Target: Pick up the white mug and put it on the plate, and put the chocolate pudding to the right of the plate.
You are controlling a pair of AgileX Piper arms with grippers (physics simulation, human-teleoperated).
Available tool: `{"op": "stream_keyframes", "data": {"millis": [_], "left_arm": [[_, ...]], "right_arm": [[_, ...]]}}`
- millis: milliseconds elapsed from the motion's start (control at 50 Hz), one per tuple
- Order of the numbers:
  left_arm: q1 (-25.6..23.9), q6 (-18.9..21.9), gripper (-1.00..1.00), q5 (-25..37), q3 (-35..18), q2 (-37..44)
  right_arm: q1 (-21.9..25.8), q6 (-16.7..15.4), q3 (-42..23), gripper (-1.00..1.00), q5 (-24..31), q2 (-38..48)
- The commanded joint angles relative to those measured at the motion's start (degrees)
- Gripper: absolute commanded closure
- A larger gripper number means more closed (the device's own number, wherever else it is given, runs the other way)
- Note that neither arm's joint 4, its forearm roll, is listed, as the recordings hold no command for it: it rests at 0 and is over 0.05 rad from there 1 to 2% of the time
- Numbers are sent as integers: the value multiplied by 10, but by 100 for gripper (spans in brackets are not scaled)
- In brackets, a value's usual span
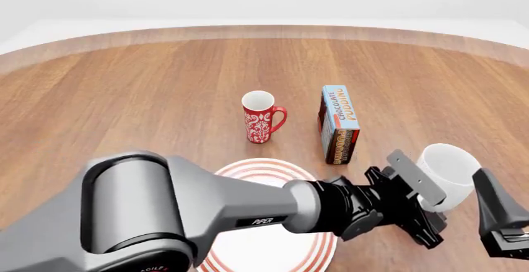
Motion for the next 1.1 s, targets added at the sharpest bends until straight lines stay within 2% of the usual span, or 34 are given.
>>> {"op": "stream_keyframes", "data": {"millis": [20, 480, 500, 900, 1020, 1100], "left_arm": [[-1, -3, -100, -2, -3, 12], [3, -10, -100, 0, 0, 15], [3, -10, 100, -1, 0, 14], [1, -16, 100, 1, 10, -11], [-2, -14, 100, -5, 21, -22], [-7, -14, 100, -30, 52, -31]], "right_arm": [[1, 0, 1, -100, -31, 30], [1, 1, 1, -100, -30, 29], [1, 1, 1, -100, -30, 28], [1, 1, 1, -100, -30, 28], [1, 1, 1, -100, -30, 28], [1, 1, 1, -100, -30, 28]]}}
